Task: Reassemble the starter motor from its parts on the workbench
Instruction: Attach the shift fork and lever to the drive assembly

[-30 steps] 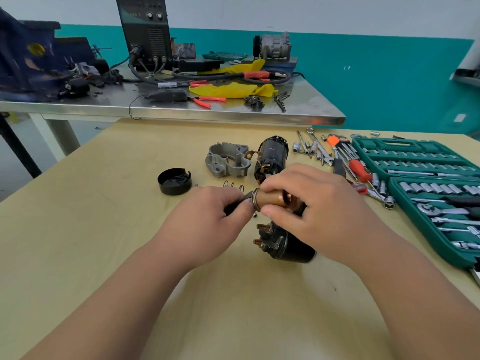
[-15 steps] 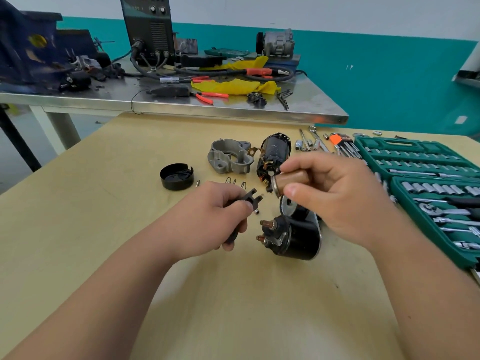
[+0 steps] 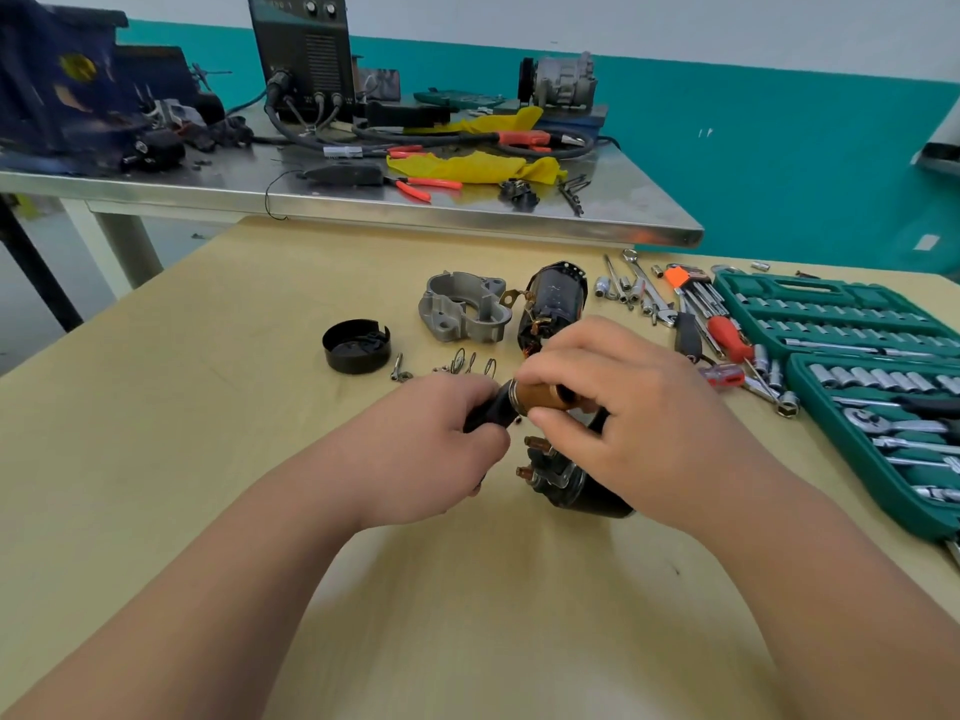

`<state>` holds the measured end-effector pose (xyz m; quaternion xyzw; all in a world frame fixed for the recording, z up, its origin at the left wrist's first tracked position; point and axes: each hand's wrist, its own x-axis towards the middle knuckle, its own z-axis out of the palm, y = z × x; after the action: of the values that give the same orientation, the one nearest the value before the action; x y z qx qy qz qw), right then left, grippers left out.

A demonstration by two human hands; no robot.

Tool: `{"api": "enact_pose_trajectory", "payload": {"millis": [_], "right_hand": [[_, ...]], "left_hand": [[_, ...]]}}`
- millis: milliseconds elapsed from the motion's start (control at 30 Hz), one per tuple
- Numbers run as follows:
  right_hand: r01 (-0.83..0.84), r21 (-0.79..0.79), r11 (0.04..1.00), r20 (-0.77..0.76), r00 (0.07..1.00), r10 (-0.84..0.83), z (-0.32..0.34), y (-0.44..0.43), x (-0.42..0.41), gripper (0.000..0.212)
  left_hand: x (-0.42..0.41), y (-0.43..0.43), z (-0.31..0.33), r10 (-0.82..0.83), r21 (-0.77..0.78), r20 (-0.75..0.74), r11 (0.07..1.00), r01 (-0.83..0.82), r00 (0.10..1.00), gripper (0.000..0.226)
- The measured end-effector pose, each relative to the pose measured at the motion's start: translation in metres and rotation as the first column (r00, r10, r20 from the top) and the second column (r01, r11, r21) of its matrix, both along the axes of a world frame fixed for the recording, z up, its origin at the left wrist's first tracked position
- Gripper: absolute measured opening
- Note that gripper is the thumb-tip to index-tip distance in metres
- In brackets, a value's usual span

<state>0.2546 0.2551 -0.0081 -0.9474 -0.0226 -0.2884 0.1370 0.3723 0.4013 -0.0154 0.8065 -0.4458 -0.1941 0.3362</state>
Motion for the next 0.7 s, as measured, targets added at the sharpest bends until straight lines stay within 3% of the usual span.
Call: {"api": "enact_pose_trajectory", "payload": {"millis": [133, 333, 433, 600, 700], "right_hand": [[0.026, -0.078, 0.997, 0.024, 0.999, -0.024, 0.0, 0.002, 0.001, 0.019], [0.02, 0.132, 0.991, 0.008, 1.0, -0.021, 0.003, -0.006, 0.0, 0.021], [0.014, 0.084, 0.996, 0.031, 0.999, -0.017, 0.004, -0.005, -0.001, 0.019], [0.036, -0.094, 0.995, 0.199, 0.98, -0.016, -0.001, 0.001, 0.002, 0.017], [0.017, -0.011, 1.0, 0.185, 0.983, -0.015, -0.002, 0.0, 0.004, 0.017]], "left_hand": [[0.001, 0.0, 0.0, 0.005, -0.002, -0.003, 1.0, -0.005, 1.0, 0.011], [-0.001, 0.001, 0.003, -0.009, -0.007, 0.044, 1.0, 0.009, 0.999, 0.012], [-0.002, 0.003, 0.005, -0.032, -0.003, 0.064, 0.999, 0.032, 0.997, 0.015], [-0.004, 0.004, 0.008, -0.035, -0.059, 0.069, 0.997, 0.039, 0.997, 0.016], [-0.002, 0.006, 0.01, -0.026, -0.075, 0.067, 0.997, 0.031, 0.997, 0.022]]}}
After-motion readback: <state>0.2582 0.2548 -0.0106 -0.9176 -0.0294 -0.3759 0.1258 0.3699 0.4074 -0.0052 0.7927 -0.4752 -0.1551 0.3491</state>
